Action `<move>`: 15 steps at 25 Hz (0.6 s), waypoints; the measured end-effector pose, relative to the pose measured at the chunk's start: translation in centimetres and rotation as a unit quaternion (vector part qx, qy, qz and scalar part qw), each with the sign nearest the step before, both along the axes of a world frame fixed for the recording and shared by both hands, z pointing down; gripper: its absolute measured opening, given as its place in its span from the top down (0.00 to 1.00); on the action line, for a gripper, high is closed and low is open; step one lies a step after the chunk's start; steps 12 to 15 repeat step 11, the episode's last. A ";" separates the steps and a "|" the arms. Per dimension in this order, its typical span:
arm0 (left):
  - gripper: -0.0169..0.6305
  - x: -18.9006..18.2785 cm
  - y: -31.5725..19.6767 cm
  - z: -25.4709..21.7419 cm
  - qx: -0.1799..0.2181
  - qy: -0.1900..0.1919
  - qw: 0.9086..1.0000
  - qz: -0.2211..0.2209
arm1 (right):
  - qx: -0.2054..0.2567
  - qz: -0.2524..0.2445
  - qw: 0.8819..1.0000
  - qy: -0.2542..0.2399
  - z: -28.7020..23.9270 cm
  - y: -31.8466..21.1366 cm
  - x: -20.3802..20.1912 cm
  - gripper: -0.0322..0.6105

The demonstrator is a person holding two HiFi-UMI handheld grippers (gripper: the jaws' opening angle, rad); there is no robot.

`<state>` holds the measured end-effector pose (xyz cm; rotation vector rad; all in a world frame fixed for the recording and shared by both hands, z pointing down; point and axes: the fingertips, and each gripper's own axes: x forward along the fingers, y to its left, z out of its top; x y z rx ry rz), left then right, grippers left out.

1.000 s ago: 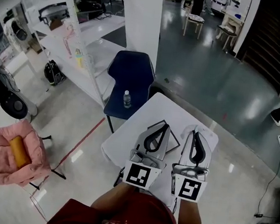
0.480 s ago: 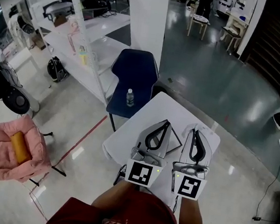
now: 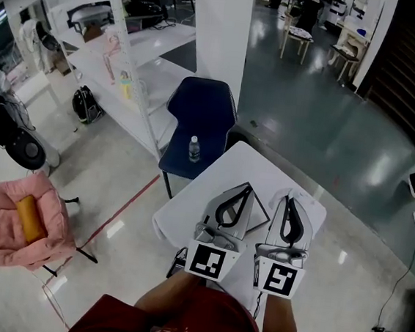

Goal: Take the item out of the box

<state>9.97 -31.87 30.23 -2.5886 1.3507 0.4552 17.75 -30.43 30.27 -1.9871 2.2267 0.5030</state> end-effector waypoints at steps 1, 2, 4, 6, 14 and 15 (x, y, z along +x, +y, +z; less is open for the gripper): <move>0.97 0.1 0.0 0.0 0.000 -0.001 1.000 0.000 | -0.001 0.001 1.000 0.001 0.1 0.0 0.1 0.93; 0.97 0.1 0.0 0.0 -0.001 -0.001 1.000 0.000 | -0.004 0.001 1.000 0.002 0.2 -0.1 0.2 0.93; 0.97 0.0 -0.2 0.0 -0.002 0.001 1.000 -0.001 | -0.006 0.003 1.000 0.000 0.2 -0.3 0.3 0.93; 0.97 -0.2 -0.4 0.1 -0.003 0.003 1.000 -0.002 | -0.007 0.002 1.000 -0.002 0.3 -0.6 0.2 0.93; 0.97 -0.2 -0.4 0.7 -0.004 0.000 1.000 0.007 | -0.013 -0.001 1.000 0.011 1.3 -0.7 0.0 0.93; 0.97 -0.2 -0.4 0.7 -0.004 0.000 1.000 0.007 | -0.013 -0.001 1.000 0.011 1.3 -0.7 0.0 0.93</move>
